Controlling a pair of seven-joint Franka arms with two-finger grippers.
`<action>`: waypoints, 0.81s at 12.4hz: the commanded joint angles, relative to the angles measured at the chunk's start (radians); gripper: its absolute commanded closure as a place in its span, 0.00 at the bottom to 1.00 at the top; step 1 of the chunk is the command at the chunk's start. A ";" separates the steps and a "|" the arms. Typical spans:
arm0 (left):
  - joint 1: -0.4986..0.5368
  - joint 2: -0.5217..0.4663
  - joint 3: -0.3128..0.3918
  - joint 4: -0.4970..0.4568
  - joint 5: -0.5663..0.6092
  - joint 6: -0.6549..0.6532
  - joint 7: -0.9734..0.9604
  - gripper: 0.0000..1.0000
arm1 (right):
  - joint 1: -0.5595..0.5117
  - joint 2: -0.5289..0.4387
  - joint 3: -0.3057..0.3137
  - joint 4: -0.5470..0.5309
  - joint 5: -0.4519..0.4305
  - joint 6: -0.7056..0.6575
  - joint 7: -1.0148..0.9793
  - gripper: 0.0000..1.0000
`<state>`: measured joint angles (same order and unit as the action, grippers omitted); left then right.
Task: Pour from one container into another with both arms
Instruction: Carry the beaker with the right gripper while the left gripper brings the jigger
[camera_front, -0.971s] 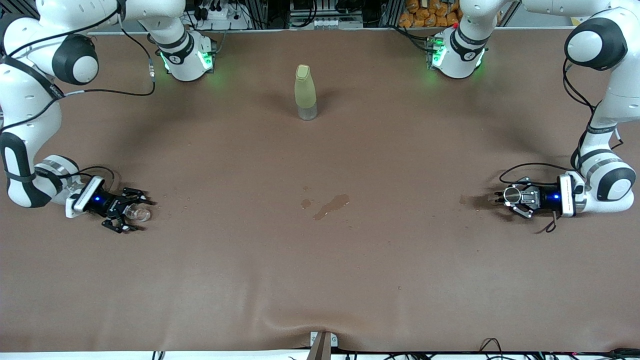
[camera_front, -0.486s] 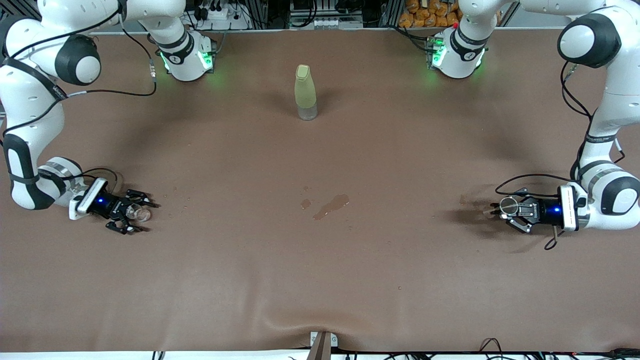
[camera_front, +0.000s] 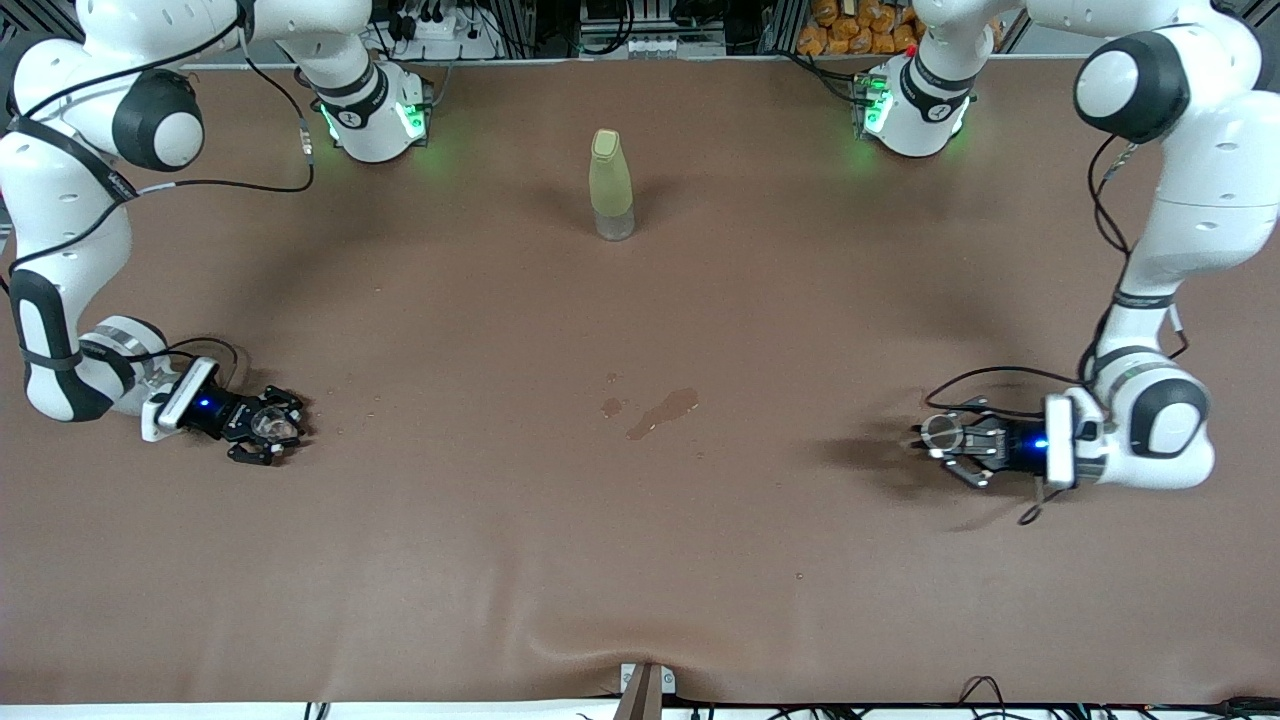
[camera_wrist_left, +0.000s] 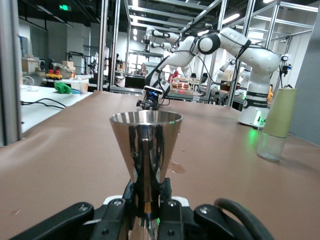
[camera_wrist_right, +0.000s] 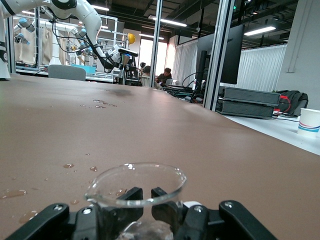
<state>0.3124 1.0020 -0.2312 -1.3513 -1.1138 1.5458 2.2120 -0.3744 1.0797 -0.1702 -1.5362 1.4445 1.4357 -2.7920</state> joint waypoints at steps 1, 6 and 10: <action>-0.083 -0.023 0.009 -0.028 -0.081 0.075 -0.011 1.00 | 0.023 0.023 0.003 0.002 0.028 -0.001 -0.192 1.00; -0.326 -0.019 0.010 -0.026 -0.294 0.299 -0.006 1.00 | 0.072 -0.030 0.003 0.002 0.014 -0.015 -0.031 1.00; -0.479 -0.020 0.010 -0.026 -0.449 0.445 -0.002 1.00 | 0.133 -0.093 0.001 -0.010 0.011 -0.069 0.115 1.00</action>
<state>-0.1378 1.0021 -0.2311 -1.3640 -1.5071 1.9609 2.2086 -0.2725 1.0407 -0.1613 -1.5085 1.4485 1.3827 -2.7019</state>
